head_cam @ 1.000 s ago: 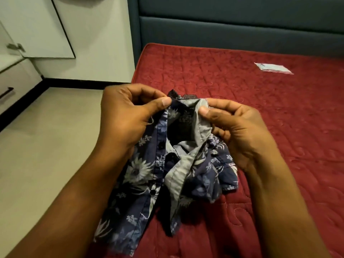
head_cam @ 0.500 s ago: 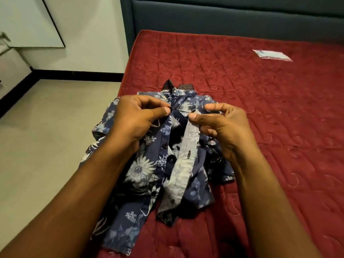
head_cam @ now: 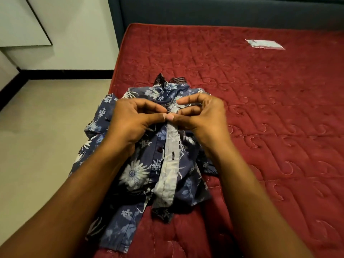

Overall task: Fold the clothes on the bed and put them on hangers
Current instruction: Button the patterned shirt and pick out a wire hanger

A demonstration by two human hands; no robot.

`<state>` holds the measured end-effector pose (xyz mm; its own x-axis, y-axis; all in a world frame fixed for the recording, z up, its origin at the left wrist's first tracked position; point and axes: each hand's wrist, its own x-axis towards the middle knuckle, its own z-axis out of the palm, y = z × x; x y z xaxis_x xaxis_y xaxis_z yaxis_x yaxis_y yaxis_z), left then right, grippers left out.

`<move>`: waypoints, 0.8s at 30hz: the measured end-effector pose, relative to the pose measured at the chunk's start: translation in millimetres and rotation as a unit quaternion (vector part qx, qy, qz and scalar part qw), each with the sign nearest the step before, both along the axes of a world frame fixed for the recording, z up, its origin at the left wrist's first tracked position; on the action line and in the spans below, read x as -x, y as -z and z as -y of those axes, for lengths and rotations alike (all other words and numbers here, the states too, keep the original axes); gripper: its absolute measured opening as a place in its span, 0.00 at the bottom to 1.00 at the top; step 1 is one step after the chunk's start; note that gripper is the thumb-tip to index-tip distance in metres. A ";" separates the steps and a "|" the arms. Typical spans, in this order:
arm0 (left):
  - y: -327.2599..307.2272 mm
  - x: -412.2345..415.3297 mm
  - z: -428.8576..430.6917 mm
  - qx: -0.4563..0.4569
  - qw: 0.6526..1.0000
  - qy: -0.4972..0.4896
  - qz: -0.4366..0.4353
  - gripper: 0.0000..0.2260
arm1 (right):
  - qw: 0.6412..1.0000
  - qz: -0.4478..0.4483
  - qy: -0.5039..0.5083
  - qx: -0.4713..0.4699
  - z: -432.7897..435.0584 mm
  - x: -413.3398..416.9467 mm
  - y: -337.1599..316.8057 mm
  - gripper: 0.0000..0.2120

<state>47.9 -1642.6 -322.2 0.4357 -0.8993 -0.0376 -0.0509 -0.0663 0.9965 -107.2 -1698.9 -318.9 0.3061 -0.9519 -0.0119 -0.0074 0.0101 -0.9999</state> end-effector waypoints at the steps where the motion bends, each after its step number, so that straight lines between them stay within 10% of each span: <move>1: -0.1 -1.6 -0.4 0.001 1.000 0.001 -0.002 0.08 | 1.000 0.003 -0.008 -0.003 0.1 -0.1 -0.1 0.21; 10: -2.5 -4.8 1.5 -0.013 0.999 0.017 -0.036 0.06 | 0.974 -0.149 0.103 0.135 4.8 -7.2 16.4 0.15; 24: 0.5 -7.2 0.7 0.002 1.000 0.009 0.000 0.07 | 0.994 -0.046 0.032 0.097 4.2 -8.6 14.8 0.13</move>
<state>55.2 -1643.3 -322.6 0.4199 -0.9069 -0.0341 -0.0516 -0.0614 0.9968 -98.5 -1703.1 -333.7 0.2501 -0.9567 0.1487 -0.1045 -0.1793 -0.9782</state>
